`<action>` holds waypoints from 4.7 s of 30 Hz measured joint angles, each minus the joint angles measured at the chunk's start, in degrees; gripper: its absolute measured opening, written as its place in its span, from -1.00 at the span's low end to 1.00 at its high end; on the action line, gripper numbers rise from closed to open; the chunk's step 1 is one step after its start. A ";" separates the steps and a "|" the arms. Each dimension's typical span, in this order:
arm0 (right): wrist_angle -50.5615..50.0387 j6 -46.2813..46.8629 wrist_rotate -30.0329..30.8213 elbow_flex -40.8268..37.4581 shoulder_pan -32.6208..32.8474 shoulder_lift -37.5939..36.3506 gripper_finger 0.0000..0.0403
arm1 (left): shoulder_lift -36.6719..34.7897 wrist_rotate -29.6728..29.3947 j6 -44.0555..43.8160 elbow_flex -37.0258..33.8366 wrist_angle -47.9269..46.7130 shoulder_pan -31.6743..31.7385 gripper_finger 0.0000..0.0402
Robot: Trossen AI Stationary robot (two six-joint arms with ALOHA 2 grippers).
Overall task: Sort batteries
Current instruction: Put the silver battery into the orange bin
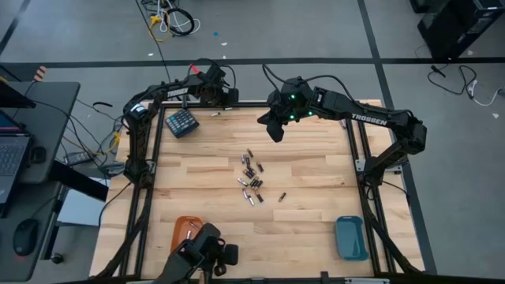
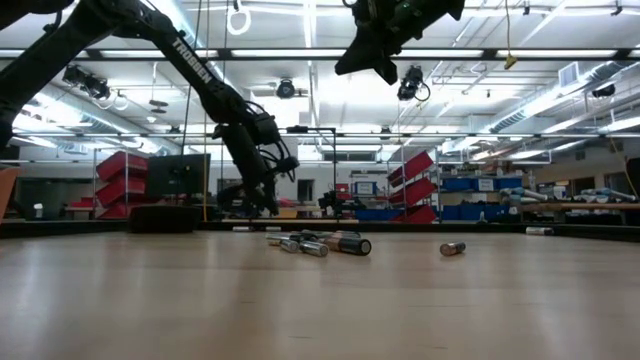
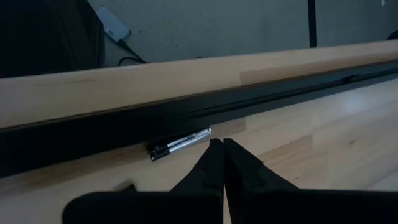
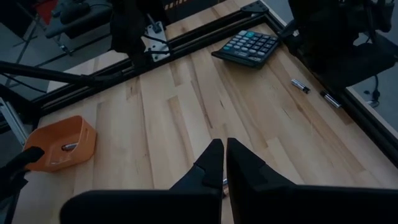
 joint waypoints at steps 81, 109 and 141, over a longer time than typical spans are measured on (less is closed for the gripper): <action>2.86 0.57 0.09 0.04 0.63 0.02 -0.96 | 5.16 -11.14 4.71 6.10 -6.93 -2.51 -1.00; 6.56 -0.50 0.24 0.04 0.63 0.02 -0.95 | 3.51 4.88 3.58 6.12 -17.58 -5.77 -1.00; 6.62 -0.40 0.22 0.02 1.55 0.02 -0.96 | -5.62 -13.33 -3.88 5.66 -22.40 -5.97 -1.00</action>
